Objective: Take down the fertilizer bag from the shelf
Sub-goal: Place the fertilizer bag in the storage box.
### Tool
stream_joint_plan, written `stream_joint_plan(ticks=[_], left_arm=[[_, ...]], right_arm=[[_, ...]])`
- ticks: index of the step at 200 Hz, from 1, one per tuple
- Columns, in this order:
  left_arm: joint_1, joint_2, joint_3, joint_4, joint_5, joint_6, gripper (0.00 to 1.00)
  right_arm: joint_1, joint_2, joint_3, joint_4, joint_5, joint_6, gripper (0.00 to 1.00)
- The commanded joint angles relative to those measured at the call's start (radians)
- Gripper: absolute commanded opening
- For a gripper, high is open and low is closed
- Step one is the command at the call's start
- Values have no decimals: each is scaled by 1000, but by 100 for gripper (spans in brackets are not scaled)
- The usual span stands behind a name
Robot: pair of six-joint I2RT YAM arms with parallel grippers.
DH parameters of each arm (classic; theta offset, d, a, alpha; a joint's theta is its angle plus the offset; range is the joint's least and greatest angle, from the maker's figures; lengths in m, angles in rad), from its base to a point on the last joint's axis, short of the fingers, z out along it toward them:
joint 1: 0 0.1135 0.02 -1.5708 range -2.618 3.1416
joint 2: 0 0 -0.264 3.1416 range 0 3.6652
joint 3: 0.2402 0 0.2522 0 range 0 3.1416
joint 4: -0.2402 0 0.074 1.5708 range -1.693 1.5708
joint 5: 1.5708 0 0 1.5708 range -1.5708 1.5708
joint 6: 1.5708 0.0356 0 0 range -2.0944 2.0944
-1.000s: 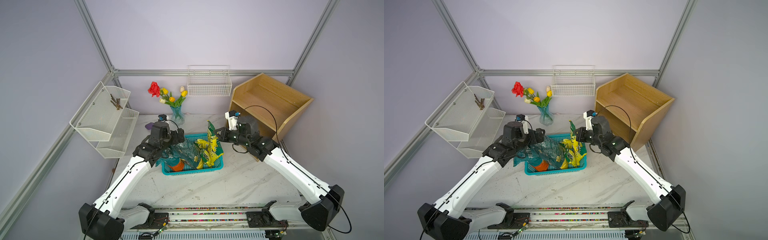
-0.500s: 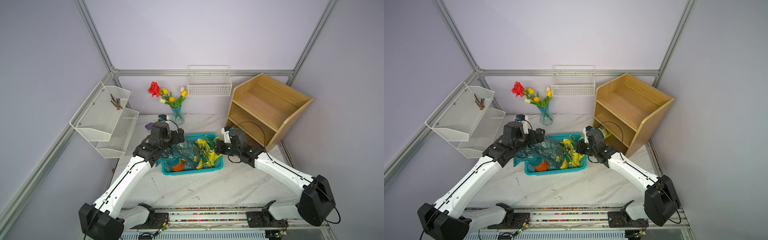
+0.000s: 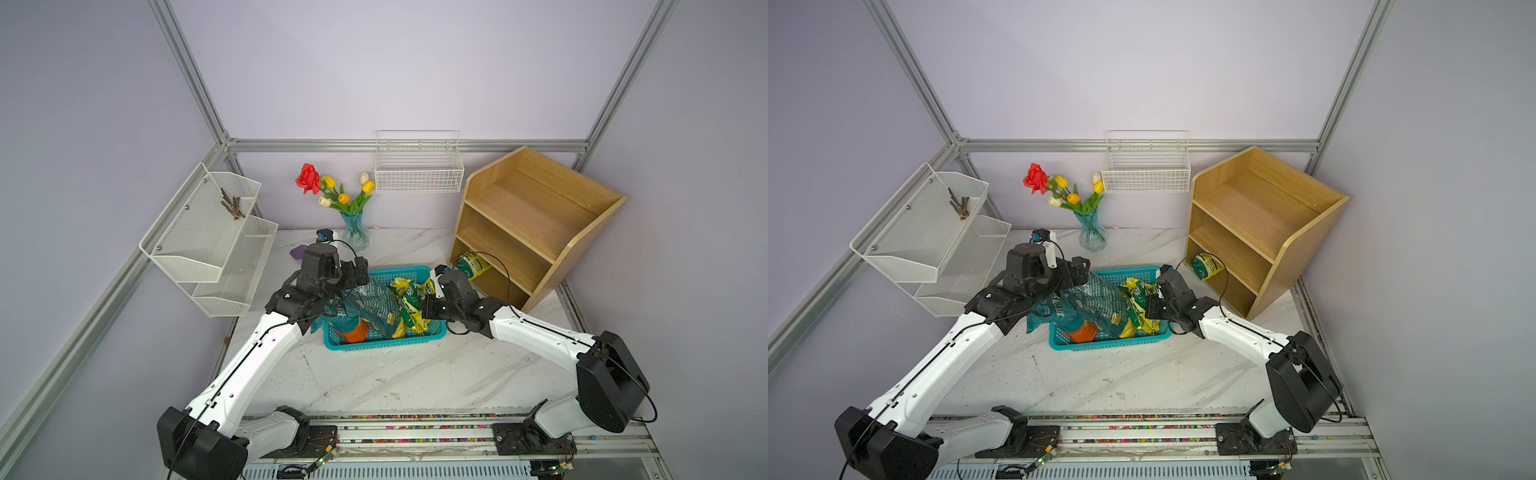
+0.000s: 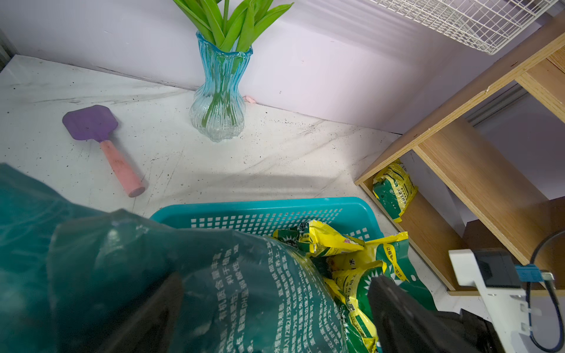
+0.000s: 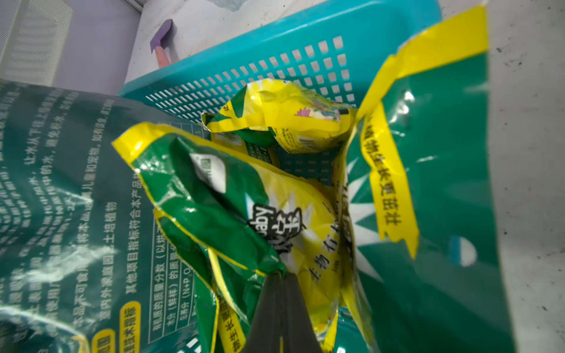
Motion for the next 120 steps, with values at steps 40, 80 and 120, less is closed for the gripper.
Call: stream_joint_plan(ticks=[40,80,120], left_arm=[[13,-26,-60,-37,-28,-2,100],[13,-27,-64,-40,-31,2,100],[13,-21,-64,-36,-24,-1,100]], right_arm=[[16,38,186,-143,35,-109,31],[14,-58,295,-241,208,-246,50],[-1,-115,263,-314,427,-404,56]])
